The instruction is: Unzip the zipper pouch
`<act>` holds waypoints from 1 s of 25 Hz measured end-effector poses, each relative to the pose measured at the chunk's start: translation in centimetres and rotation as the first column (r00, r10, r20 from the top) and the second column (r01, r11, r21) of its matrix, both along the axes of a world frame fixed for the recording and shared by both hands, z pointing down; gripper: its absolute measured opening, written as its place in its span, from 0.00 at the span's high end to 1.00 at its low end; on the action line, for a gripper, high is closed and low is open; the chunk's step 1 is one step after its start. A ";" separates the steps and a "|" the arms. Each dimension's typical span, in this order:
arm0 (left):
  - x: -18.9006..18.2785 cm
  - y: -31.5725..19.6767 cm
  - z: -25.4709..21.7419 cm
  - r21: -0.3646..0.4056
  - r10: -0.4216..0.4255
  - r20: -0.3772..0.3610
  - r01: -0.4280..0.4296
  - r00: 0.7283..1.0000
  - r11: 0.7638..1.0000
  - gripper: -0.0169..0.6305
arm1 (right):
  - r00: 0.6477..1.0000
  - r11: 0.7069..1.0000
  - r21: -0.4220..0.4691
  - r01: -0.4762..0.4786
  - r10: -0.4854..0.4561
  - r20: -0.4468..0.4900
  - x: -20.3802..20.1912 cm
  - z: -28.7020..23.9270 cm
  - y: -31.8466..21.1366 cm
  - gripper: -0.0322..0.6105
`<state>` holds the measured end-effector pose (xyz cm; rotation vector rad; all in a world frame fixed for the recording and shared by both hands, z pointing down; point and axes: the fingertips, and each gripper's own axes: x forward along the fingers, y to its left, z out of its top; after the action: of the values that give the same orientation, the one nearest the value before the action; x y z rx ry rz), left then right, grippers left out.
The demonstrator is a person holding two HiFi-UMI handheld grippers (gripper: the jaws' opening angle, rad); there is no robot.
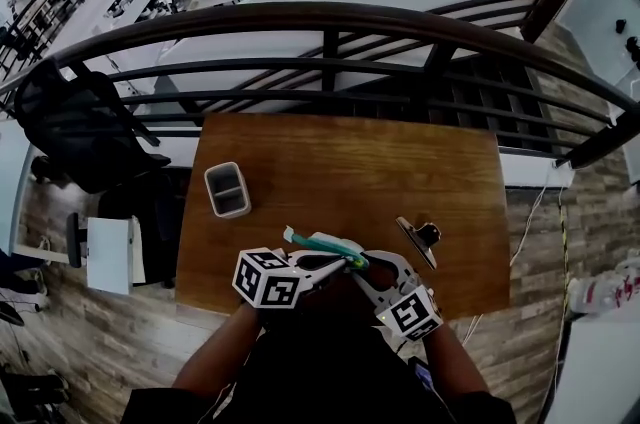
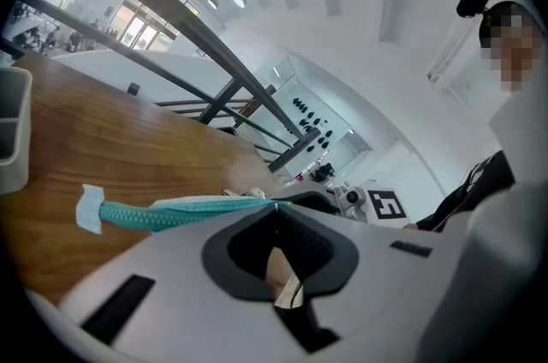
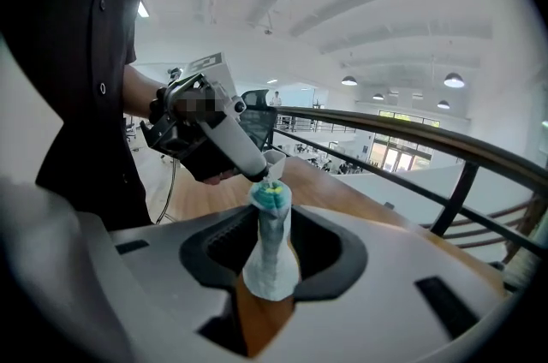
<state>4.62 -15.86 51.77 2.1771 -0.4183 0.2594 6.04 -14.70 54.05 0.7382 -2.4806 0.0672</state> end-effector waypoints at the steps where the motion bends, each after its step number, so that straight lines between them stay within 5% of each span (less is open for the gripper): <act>1: 0.2 0.0 0.0 0.001 0.005 0.001 -0.005 1.000 1.000 0.95 | 1.000 1.000 0.012 0.000 0.000 -0.013 0.2 -0.2 0.1 0.76; 6: 1.0 -0.2 0.1 -0.002 0.032 0.003 -0.032 0.999 0.999 0.95 | 0.998 0.998 0.061 -0.004 0.008 -0.062 1.1 -0.8 0.3 0.76; 13: 1.9 -0.3 0.5 0.009 0.059 0.032 -0.059 0.998 0.998 0.95 | 0.995 0.998 -0.010 -0.069 0.069 0.074 2.1 -2.1 -0.3 0.77; 25: 1.4 -0.8 0.8 0.036 0.039 0.080 -0.042 0.996 0.998 0.95 | 0.997 0.999 0.006 -0.042 0.041 0.067 1.6 -1.6 -0.1 0.88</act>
<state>6.07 -16.61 52.54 2.2195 -0.4272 0.3640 7.68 -14.76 52.42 0.8031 -2.5302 0.0997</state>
